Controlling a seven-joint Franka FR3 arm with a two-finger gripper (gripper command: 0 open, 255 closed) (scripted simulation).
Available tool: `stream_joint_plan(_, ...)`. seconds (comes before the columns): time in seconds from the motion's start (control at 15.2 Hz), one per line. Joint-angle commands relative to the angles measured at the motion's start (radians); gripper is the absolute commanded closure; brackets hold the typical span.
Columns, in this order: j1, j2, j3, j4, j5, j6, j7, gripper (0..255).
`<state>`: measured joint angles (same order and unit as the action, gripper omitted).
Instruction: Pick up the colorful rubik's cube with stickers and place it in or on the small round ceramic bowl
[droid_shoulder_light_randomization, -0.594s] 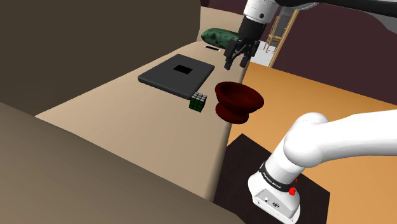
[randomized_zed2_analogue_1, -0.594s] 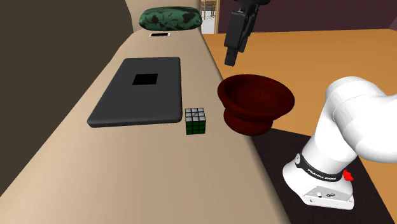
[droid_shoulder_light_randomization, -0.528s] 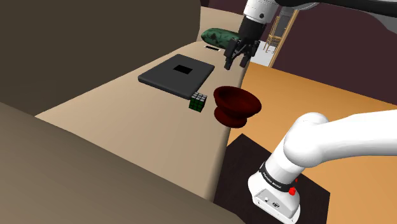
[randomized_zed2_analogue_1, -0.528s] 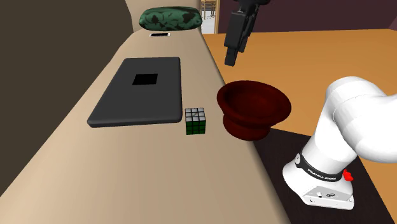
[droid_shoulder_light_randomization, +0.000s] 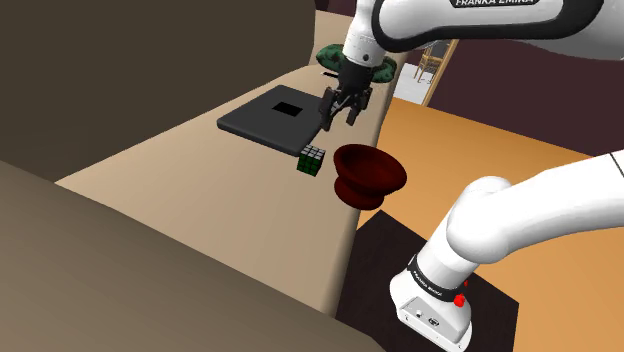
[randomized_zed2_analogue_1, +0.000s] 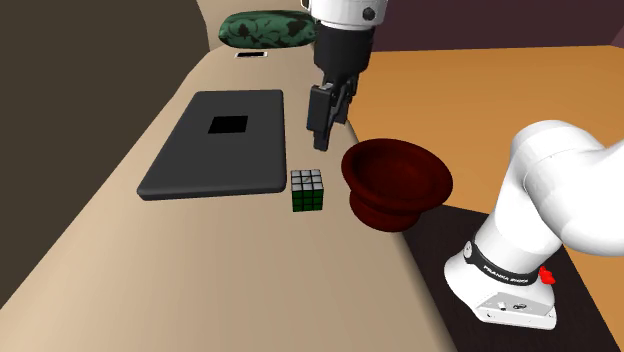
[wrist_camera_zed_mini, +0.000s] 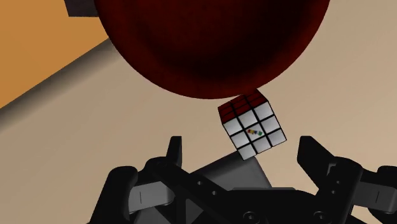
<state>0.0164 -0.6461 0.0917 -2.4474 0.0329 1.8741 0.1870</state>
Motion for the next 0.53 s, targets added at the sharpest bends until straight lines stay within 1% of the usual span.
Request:
stream_joint_plan(0.0, 0.006, 0.062, 0.016, -0.007, 0.005, 0.063, 0.010, 0)
stream_joint_plan(0.33, 0.015, 0.229, 0.053, -0.002, 0.006, 0.206, 0.036, 0)
stream_joint_plan(0.46, 0.015, 0.246, 0.056, -0.010, 0.005, 0.230, 0.039, 0)
